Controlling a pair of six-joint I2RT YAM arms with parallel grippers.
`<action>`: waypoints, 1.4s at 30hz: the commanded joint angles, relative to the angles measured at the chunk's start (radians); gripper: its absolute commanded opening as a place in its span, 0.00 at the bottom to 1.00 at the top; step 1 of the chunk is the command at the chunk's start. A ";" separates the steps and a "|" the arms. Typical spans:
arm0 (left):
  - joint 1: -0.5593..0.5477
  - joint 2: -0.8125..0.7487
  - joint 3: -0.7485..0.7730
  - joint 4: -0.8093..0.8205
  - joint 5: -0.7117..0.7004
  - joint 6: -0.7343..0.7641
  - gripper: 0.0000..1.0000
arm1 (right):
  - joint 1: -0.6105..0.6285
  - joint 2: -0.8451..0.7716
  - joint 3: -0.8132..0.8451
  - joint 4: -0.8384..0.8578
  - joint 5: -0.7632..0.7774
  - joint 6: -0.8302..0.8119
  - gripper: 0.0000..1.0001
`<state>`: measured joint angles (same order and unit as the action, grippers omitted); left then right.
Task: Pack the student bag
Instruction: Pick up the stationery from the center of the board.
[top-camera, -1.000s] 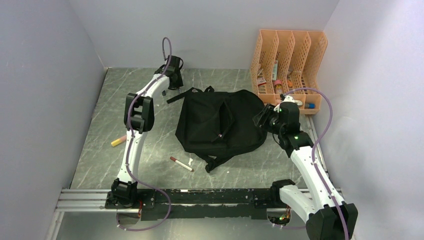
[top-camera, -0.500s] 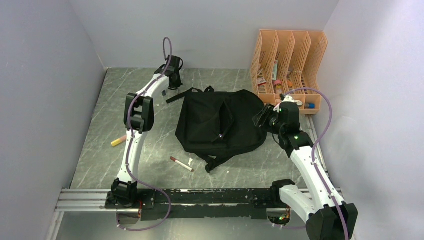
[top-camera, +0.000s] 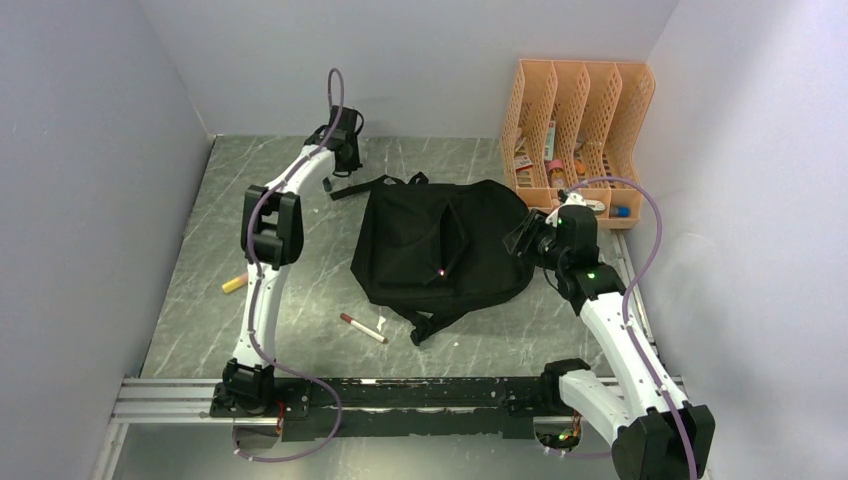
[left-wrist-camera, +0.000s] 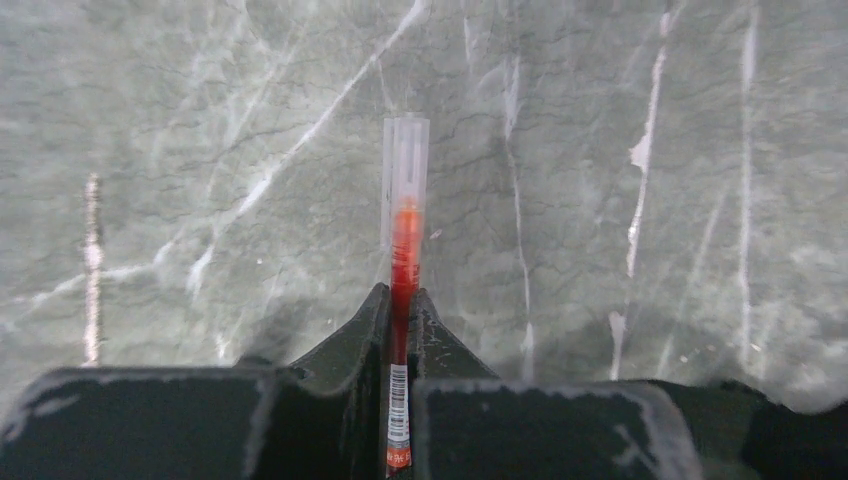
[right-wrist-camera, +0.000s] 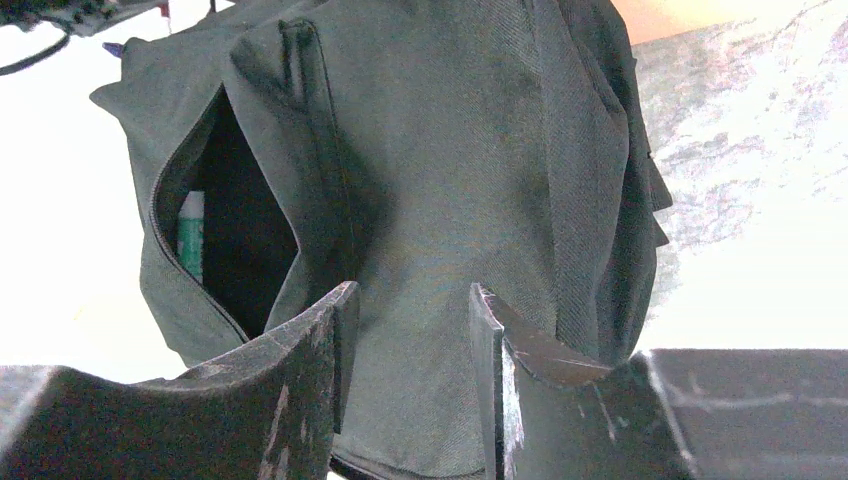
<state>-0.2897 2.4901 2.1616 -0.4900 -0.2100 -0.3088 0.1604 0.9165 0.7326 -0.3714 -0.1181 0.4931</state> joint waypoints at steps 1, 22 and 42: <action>-0.004 -0.155 -0.035 0.076 0.015 0.047 0.05 | 0.001 -0.007 -0.019 0.005 -0.012 0.005 0.48; -0.042 -0.794 -0.572 0.438 0.487 -0.153 0.05 | 0.007 -0.019 -0.023 0.468 -0.410 0.213 0.48; -0.407 -0.956 -0.838 0.772 0.624 -0.381 0.05 | 0.294 0.023 -0.066 0.773 -0.143 0.271 0.47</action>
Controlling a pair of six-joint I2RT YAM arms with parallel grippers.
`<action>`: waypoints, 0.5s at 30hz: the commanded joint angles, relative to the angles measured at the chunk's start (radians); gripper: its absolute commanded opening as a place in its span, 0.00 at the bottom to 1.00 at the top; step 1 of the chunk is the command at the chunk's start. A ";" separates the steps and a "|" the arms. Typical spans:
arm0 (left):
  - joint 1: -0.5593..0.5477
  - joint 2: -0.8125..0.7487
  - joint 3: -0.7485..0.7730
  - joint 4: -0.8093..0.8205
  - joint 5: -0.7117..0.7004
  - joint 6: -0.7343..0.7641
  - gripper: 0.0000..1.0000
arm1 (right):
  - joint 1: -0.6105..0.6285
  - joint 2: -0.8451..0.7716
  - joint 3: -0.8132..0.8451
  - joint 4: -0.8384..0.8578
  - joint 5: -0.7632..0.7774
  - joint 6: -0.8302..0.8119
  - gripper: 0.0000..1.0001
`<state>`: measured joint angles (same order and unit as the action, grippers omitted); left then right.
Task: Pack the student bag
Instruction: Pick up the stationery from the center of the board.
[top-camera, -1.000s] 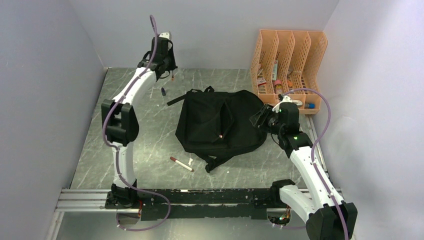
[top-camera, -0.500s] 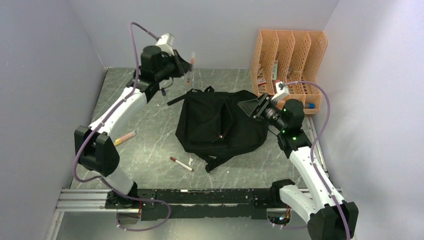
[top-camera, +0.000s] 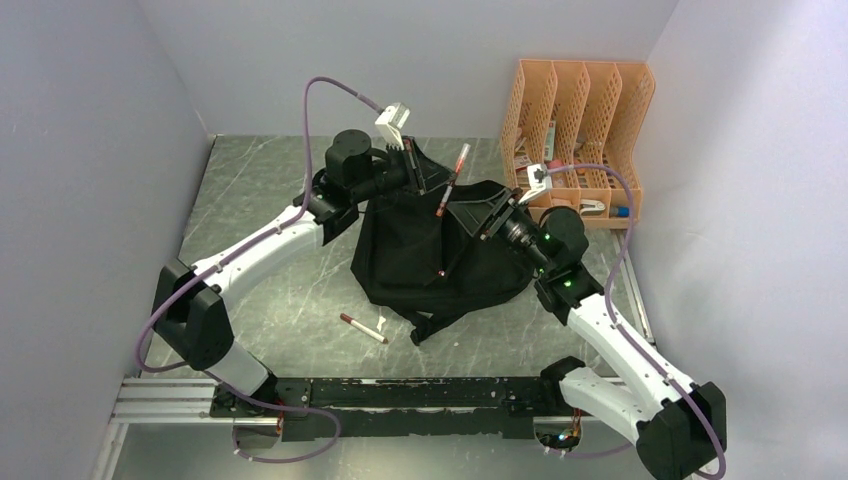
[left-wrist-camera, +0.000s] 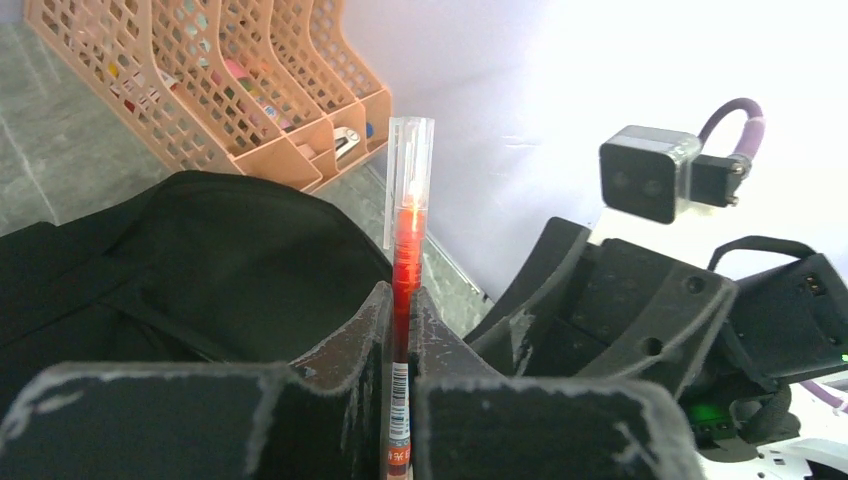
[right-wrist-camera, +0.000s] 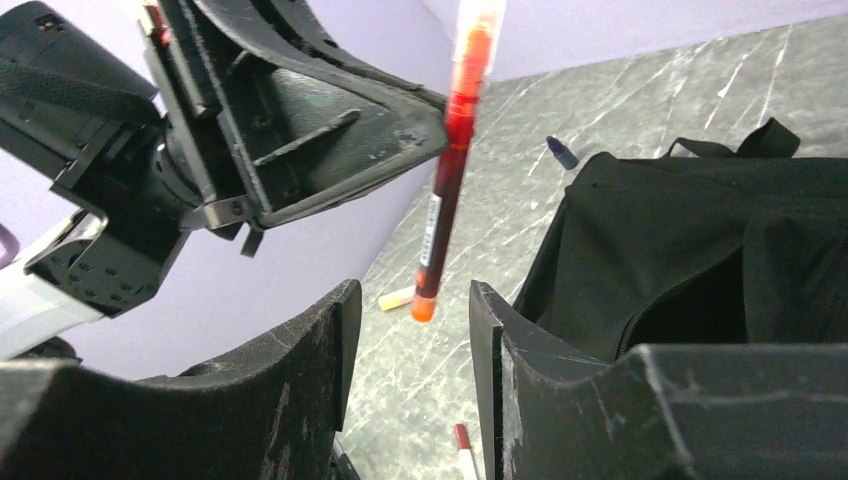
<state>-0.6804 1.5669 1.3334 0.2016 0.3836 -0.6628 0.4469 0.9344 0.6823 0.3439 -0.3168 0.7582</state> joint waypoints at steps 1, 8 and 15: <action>-0.021 -0.031 -0.010 0.082 0.031 -0.027 0.05 | 0.008 0.007 -0.015 0.058 0.057 0.005 0.47; -0.033 -0.019 -0.007 0.097 0.052 -0.035 0.05 | 0.008 0.033 -0.007 0.070 0.071 0.019 0.47; -0.052 -0.016 -0.022 0.123 0.076 -0.034 0.05 | 0.009 0.069 0.008 0.084 0.080 0.041 0.45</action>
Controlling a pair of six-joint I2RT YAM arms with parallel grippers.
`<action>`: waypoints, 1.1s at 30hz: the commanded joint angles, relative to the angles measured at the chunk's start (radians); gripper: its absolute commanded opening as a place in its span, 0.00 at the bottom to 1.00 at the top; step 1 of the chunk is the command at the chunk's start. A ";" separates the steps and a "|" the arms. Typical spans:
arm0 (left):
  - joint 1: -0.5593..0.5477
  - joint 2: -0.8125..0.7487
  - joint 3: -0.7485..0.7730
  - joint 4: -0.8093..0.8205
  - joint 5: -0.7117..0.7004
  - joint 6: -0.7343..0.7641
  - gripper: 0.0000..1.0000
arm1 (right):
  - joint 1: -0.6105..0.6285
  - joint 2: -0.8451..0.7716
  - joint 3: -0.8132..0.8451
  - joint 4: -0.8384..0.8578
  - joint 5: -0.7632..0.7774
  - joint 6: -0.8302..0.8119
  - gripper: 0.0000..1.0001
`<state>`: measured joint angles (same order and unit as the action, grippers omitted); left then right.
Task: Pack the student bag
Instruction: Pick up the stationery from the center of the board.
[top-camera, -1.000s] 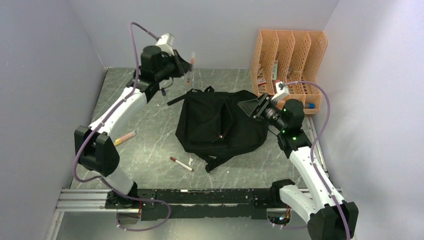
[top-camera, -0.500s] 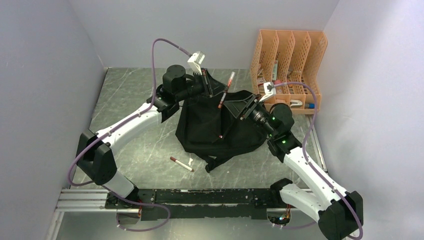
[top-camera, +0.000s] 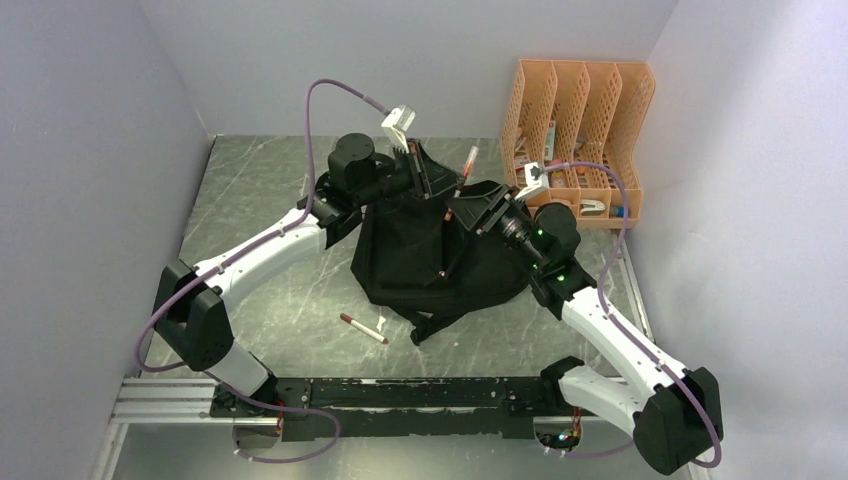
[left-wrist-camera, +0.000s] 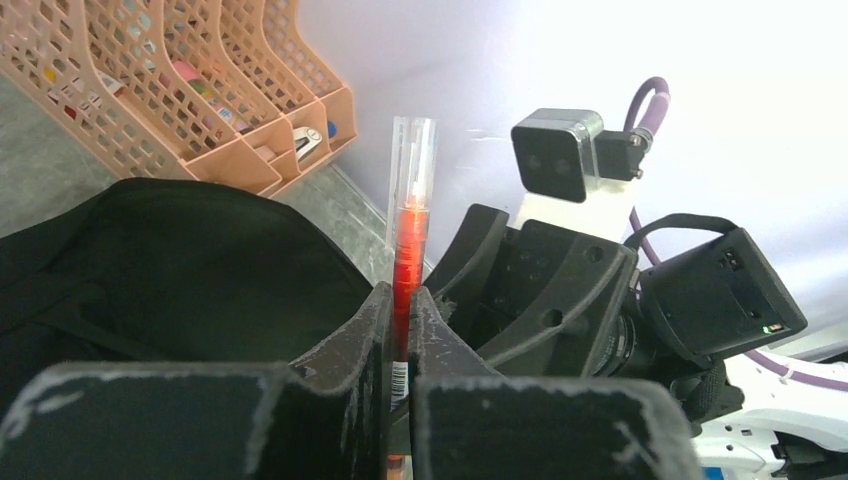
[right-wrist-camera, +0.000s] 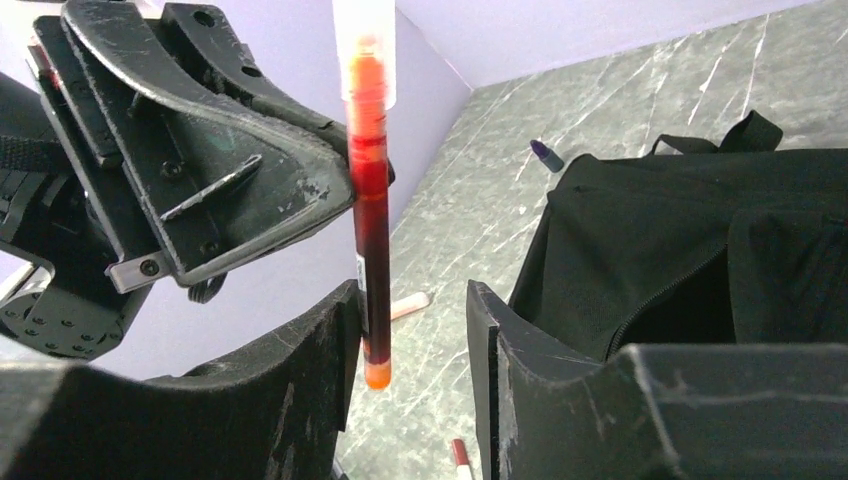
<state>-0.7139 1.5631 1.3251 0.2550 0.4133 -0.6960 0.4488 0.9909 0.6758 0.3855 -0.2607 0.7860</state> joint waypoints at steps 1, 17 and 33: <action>-0.020 -0.012 -0.021 0.077 0.050 -0.001 0.05 | 0.006 0.017 0.014 0.044 0.024 0.016 0.44; -0.024 -0.008 -0.027 0.017 0.009 0.065 0.05 | 0.005 -0.029 -0.016 -0.042 0.114 -0.039 0.00; -0.024 -0.012 0.048 -0.291 -0.209 0.224 0.47 | 0.005 -0.111 0.015 -0.351 0.296 -0.145 0.00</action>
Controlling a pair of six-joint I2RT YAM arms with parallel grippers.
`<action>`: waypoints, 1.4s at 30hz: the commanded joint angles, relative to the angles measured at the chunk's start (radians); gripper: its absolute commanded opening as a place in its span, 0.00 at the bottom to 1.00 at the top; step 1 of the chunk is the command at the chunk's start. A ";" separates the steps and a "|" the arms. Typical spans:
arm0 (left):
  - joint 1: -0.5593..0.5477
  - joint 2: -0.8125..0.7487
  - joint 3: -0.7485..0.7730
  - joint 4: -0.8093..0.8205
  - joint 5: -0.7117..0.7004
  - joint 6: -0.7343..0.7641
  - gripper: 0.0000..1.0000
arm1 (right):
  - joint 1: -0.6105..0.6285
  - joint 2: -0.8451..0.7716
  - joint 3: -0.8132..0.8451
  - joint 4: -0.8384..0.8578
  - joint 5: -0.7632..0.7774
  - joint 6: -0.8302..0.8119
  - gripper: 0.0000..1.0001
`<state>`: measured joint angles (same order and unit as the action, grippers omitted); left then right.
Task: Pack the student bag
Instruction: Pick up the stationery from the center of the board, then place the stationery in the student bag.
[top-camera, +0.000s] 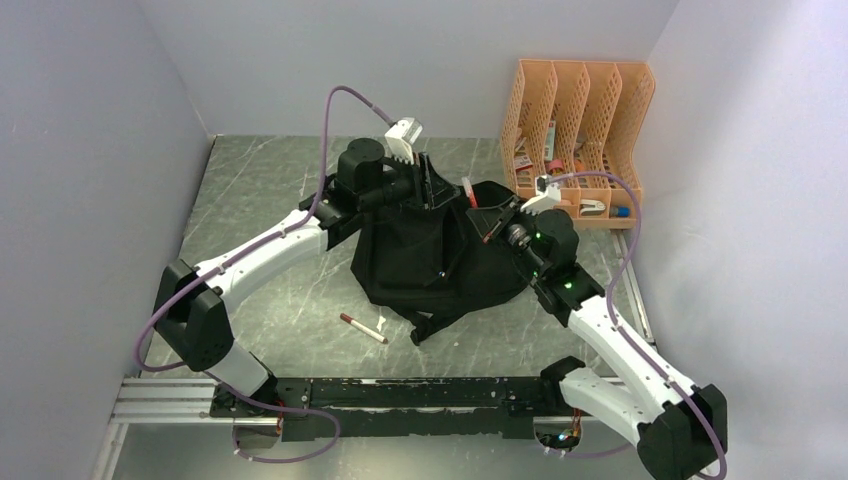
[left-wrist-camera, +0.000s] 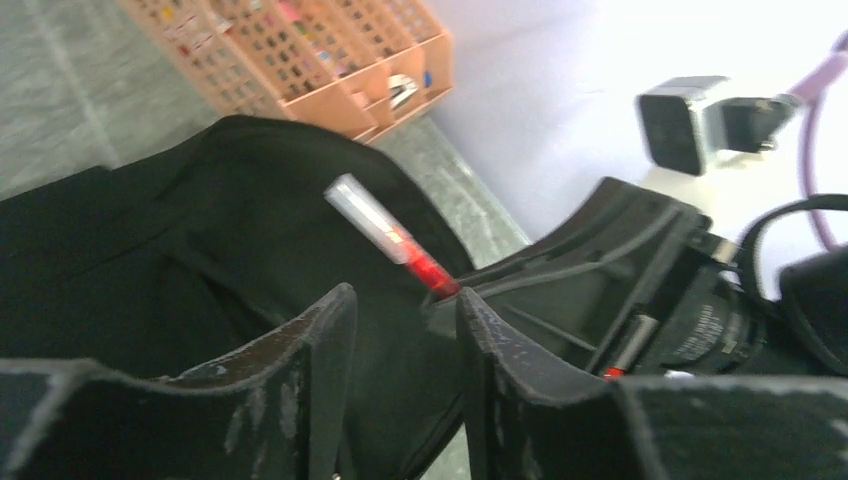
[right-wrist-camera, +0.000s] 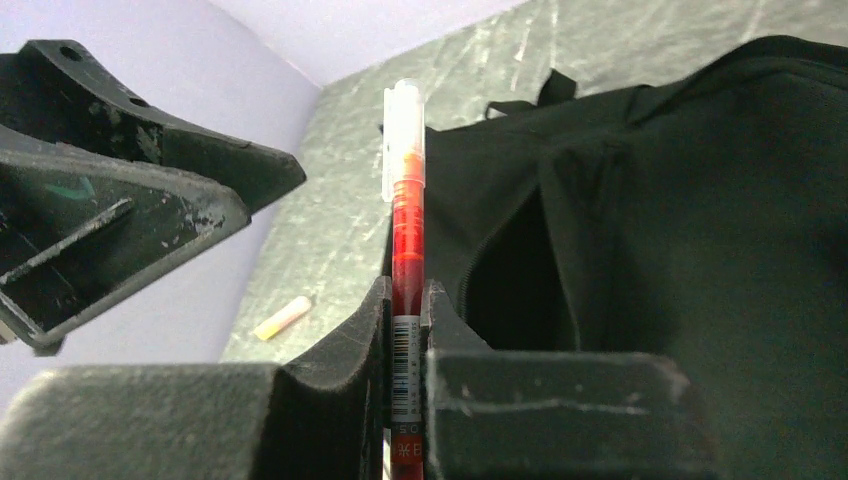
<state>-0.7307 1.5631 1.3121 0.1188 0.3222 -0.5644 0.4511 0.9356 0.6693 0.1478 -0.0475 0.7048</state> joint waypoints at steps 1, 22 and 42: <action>-0.007 0.006 0.076 -0.199 -0.135 0.107 0.52 | 0.004 -0.067 0.018 -0.134 0.093 -0.069 0.00; -0.216 0.280 0.299 -0.638 -0.612 0.344 0.58 | 0.003 -0.139 0.002 -0.290 0.202 -0.050 0.00; -0.264 0.343 0.360 -0.649 -0.705 0.390 0.64 | 0.004 -0.125 -0.010 -0.274 0.172 -0.041 0.00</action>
<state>-0.9768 1.8702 1.6299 -0.5064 -0.3382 -0.1967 0.4511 0.8143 0.6666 -0.1410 0.1226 0.6575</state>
